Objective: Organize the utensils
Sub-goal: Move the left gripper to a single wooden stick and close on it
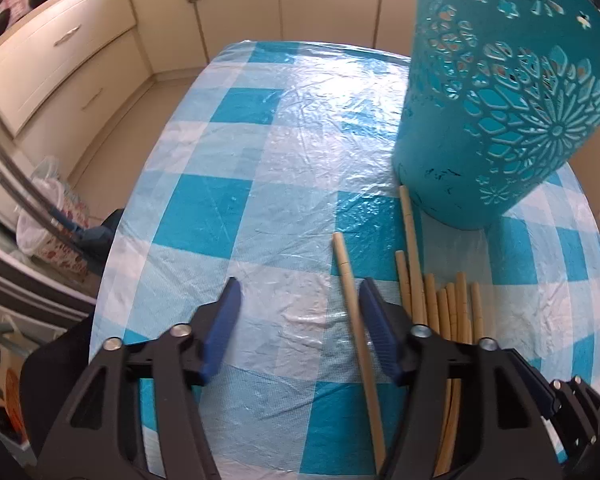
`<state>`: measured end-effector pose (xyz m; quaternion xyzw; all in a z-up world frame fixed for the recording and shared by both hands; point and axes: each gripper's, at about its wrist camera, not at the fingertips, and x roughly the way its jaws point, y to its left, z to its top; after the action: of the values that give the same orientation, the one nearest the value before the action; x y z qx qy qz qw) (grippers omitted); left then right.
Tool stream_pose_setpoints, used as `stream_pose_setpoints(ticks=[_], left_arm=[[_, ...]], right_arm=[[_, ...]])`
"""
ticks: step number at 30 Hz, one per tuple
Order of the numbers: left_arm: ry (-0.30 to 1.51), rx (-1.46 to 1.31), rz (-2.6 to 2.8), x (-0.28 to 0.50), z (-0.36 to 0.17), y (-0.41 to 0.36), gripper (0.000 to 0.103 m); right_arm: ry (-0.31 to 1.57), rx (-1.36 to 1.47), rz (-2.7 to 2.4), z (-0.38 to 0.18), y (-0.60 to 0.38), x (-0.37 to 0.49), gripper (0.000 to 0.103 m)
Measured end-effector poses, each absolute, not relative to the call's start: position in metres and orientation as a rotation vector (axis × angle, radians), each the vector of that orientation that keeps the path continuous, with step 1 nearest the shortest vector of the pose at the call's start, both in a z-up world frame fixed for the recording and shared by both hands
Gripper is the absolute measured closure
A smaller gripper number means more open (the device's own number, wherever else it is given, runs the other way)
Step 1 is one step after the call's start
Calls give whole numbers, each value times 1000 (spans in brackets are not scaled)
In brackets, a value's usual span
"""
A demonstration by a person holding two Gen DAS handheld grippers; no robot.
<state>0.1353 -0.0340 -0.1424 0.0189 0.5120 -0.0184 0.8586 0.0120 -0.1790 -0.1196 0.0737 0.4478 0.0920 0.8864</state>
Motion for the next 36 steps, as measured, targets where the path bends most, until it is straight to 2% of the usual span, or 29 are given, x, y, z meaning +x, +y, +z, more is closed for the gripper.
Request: stream_pose_setpoints(ticks=[4,7,13,18,23,25,29,36], left_arm=[[1081,63,-99,139,-139,-28,78],[1097,73,-155,145,-138,-22,85],[1133,135,-276,153,-137,-18,86],[1169,76,-333,158,-136,-7,86],[1184,75,-314,158,-137,-7,86],[1178,76,-309,158,-136,-10,86],[1161,120,-381,155,-136,-25,96],[1151,237,-362,151,-135,-35,97]], right_arm=[[940,120,181,-119,-178,13,85],[951,103,176,-117,-182,14,92],[982,42,177,-115,-190,20,92],[975,80,190,-120,-197,20,87],[948,80,203,-122,-192,17,74],[943,88,205,-122,-192,16,74],[939,128,219,-123,-197,16,74],[934,158,225,-123,-200,16,74]])
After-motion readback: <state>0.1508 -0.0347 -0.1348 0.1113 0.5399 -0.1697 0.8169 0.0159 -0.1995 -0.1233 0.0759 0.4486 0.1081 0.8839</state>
